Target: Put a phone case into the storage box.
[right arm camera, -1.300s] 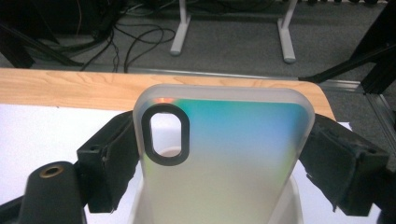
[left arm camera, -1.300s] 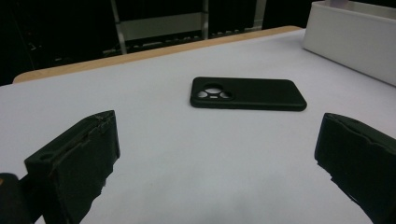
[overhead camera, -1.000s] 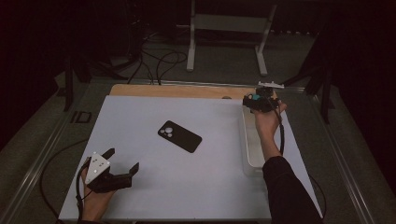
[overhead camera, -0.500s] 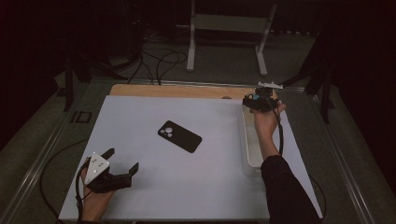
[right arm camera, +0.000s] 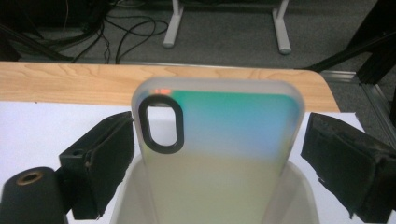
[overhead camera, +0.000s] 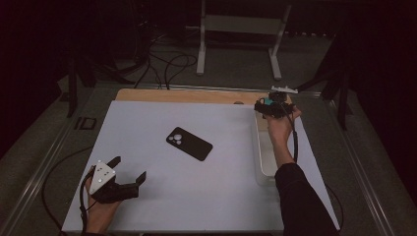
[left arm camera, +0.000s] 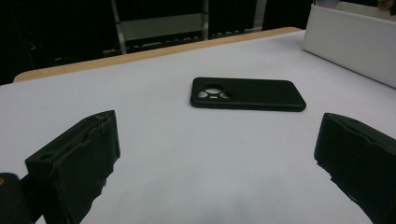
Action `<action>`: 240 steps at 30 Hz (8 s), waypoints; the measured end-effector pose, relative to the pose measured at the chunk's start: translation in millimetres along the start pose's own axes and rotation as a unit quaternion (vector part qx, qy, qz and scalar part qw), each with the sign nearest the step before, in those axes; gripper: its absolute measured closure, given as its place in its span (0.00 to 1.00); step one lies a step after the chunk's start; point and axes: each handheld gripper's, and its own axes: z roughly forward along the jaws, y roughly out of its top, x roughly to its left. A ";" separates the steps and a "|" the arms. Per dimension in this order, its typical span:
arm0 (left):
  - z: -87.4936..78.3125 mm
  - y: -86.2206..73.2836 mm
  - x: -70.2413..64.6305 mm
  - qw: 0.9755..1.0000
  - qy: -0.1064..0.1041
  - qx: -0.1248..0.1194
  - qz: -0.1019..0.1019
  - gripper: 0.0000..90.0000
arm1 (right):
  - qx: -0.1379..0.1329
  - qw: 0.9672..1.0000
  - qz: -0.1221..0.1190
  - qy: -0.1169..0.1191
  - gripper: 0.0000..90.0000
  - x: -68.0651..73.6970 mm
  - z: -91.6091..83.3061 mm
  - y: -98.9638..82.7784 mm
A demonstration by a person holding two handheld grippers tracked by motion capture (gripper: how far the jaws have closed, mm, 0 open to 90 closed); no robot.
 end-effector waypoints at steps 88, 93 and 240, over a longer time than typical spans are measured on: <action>15.7 49.7 -11.8 0.999 -0.021 0.009 0.027 0.01 | -0.155 0.953 -0.102 0.241 0.11 20.9 -184.4 -173.8; 25.9 65.3 -14.9 0.999 -0.031 0.011 0.038 0.01 | -0.160 0.951 -0.102 0.242 0.11 20.1 -183.8 -175.7; 154.1 19.3 -23.7 0.964 -0.036 0.264 0.001 0.98 | -0.168 0.949 -0.083 0.254 0.13 10.8 -182.9 -175.2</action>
